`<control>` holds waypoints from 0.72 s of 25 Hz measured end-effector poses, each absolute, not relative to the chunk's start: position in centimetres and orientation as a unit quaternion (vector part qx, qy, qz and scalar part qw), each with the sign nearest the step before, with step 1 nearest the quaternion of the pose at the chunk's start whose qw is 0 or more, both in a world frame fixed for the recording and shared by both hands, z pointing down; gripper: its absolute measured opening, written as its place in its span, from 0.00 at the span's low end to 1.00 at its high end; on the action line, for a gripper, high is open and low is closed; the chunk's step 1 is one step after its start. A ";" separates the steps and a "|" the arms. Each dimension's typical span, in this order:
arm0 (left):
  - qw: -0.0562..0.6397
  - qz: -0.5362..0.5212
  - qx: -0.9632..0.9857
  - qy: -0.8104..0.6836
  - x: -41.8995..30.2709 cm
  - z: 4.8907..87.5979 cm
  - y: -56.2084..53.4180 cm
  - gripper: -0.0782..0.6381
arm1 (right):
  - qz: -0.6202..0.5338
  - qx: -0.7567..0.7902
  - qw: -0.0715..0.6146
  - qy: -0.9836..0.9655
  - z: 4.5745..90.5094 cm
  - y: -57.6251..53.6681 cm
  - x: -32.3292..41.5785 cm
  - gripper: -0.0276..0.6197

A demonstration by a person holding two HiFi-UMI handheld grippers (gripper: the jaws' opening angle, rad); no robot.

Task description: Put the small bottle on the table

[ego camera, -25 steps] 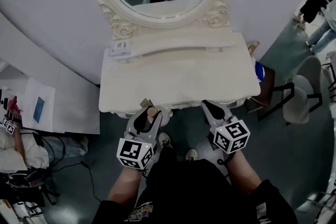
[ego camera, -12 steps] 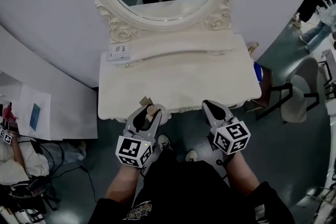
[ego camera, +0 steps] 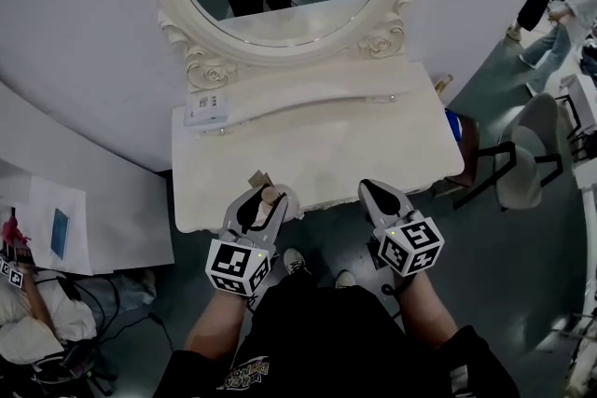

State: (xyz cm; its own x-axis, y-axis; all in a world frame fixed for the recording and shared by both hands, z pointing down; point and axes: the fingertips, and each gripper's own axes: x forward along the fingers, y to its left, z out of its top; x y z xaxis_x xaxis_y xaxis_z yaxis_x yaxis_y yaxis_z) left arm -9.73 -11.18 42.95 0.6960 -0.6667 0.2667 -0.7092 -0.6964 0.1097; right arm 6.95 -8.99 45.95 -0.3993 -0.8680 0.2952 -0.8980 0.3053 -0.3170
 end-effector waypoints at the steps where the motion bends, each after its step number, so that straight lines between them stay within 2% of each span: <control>1: 0.103 0.103 0.917 -0.372 -9.8 43.0 -11.5 0.31 | 0.219 0.550 0.034 -0.805 46.0 -9.2 6.9 0.09; 18: 0.094 0.105 0.932 -0.333 -12.4 44.3 -17.1 0.31 | 0.217 0.583 0.058 -0.781 45.9 -12.8 3.4 0.09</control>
